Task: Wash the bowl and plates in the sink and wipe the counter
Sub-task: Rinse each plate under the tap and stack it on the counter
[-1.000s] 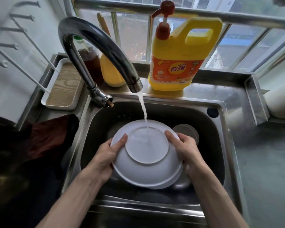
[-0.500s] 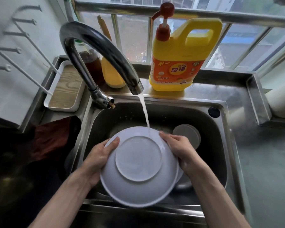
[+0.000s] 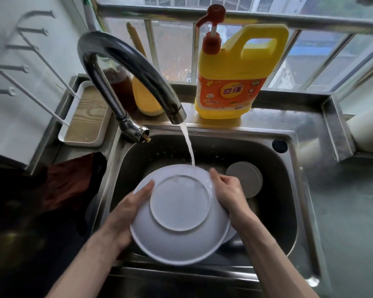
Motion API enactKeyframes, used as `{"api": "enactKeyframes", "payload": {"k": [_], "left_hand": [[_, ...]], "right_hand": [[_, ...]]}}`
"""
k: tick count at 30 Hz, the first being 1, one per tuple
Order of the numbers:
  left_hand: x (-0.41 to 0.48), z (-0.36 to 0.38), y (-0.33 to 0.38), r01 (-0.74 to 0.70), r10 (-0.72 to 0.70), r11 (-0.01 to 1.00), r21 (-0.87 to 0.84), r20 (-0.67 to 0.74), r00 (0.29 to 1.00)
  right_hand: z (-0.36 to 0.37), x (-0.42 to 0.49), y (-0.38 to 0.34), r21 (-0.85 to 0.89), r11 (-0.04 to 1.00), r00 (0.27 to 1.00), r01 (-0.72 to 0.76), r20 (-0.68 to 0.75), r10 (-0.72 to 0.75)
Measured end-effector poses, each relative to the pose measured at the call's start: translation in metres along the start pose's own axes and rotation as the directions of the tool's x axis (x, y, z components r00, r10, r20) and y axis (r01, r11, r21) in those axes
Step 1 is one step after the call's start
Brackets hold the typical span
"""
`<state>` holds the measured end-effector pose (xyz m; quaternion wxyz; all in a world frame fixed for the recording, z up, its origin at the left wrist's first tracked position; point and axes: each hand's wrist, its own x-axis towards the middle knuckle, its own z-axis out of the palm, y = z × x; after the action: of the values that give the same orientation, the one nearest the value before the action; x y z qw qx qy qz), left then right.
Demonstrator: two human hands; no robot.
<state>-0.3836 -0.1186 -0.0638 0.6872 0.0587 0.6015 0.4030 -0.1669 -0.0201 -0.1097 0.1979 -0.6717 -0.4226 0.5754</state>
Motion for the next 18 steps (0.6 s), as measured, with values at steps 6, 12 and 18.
{"api": "enactKeyframes", "payload": {"k": [6,12,18], "left_hand": [[0.004,0.0,0.004,-0.128,0.128,0.991,-0.05,0.005,0.992],[-0.009,0.0,-0.018,-0.177,0.164,0.947,-0.268,-0.07,0.984],[-0.022,0.005,-0.019,-0.324,0.312,0.934,-0.152,-0.096,0.945]], "right_hand": [[0.001,-0.008,0.008,0.05,0.999,0.999,0.02,-0.043,-0.018],[0.008,-0.019,0.02,0.246,0.967,0.997,-0.07,0.033,0.064],[0.012,-0.035,0.019,0.216,0.976,0.993,-0.027,0.121,0.001]]}}
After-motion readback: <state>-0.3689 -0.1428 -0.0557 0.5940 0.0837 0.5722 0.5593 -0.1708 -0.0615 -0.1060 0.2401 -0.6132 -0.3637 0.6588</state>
